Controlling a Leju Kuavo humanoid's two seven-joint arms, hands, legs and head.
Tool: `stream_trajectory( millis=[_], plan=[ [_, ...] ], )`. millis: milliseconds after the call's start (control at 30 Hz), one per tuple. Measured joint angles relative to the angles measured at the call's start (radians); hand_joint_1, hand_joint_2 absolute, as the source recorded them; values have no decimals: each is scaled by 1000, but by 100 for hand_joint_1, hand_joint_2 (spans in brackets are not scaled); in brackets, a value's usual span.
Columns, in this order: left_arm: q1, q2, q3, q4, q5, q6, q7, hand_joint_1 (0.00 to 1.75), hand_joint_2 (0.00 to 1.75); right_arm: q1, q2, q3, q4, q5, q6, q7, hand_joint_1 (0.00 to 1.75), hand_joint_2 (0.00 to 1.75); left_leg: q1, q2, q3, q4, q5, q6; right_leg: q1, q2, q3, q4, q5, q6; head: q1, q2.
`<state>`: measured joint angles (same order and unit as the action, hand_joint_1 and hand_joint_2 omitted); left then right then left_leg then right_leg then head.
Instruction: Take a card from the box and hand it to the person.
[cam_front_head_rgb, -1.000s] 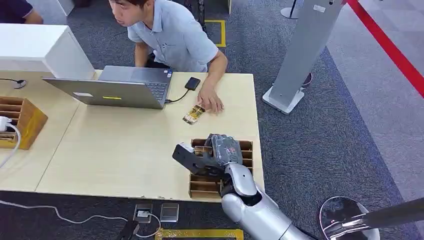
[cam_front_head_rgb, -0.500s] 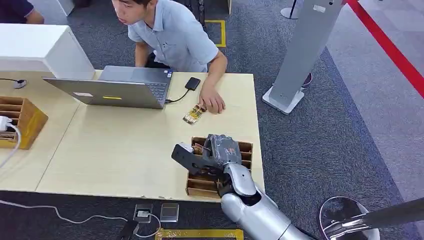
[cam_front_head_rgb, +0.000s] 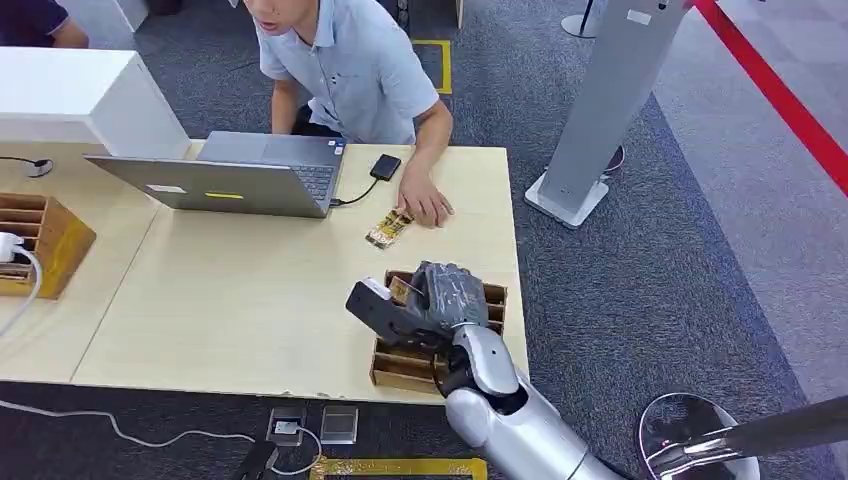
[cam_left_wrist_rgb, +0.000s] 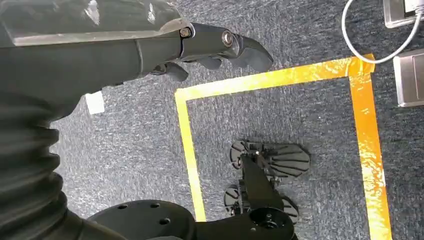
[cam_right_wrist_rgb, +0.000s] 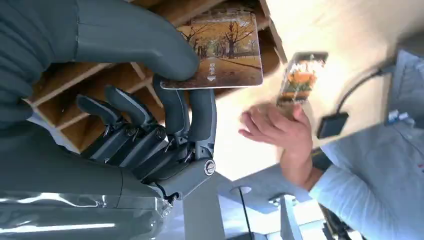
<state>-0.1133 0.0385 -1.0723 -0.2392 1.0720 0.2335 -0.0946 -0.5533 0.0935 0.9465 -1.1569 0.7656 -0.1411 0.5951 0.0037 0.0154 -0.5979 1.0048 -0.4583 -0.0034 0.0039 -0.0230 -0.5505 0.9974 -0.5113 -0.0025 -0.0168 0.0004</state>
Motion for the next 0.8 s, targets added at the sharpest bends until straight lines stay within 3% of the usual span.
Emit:
stream_trajectory(
  millis=[267, 500, 633, 800],
  plan=[
    [2, 0, 0, 0, 0, 0, -14, 0, 175, 15, -69, -48, -214, 10, -51, -22, 175, 175, 0, 0, 0, 0, 0, 0, 0, 0, 0, 0, 0, 0, 0, 0],
    [3, 0, 0, 0, 0, 2, -20, 0, 175, 2, -105, -76, -353, -23, -82, -102, 175, 175, 0, 0, 0, 0, 0, 0, 0, 0, 0, 0, 0, 0, 0, 0],
    [2, 0, 0, 0, -20, -1, -20, 0, 175, -69, -98, -76, -323, -113, -74, -168, 175, 175, 0, 0, 0, 0, 0, 0, 0, 1, 0, 0, 0, 0, 0, 0],
    [-7, 0, 0, 0, -64, -19, -10, 0, 175, -218, -38, -71, -84, -250, -78, -278, 175, 175, 0, -1, -1, 0, 2, 0, 0, -1, 0, 1, 1, 0, 0, 0]
  ],
)
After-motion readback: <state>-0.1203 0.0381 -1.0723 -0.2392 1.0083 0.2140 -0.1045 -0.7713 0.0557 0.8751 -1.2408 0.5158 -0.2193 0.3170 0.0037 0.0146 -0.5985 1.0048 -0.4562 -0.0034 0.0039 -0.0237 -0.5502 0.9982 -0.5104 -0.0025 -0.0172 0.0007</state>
